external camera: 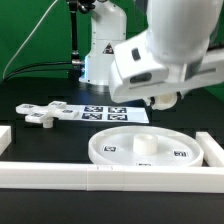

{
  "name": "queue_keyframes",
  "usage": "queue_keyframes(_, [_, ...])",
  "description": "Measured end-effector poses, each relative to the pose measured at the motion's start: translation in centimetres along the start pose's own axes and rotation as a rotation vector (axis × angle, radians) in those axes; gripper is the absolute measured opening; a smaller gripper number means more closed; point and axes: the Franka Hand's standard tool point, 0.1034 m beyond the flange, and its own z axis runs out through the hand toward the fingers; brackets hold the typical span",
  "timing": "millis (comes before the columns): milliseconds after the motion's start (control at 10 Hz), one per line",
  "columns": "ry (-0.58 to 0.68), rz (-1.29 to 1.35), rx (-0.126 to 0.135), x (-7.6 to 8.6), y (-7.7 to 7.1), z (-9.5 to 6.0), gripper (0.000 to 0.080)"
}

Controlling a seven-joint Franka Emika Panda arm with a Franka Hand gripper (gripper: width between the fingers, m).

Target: Assemble round table

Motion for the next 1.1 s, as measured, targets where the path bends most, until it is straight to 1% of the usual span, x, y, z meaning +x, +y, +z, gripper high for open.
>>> queue_keyframes(100, [0.067, 0.002, -0.011, -0.6, 0.0, -1.3, 0.0407])
queue_keyframes(200, [0.133, 0.004, -0.021, -0.8, 0.0, -2.4, 0.0407])
queue_keyframes(400, [0.278, 0.009, -0.043, 0.2, 0.4, -2.7, 0.0409])
queue_keyframes(600, [0.411, 0.013, -0.066, 0.4, 0.7, -3.0, 0.0409])
queue_keyframes(700, [0.492, 0.012, -0.080, 0.8, 1.0, -3.4, 0.0409])
queue_keyframes(800, [0.547, -0.025, -0.100, 0.8, 1.4, -4.1, 0.0409])
queue_keyframes(1000, [0.678, -0.045, -0.131, 0.8, 1.4, -7.1, 0.0409])
queue_keyframes(1100, [0.743, -0.043, -0.143, 0.9, 1.6, -7.1, 0.0409])
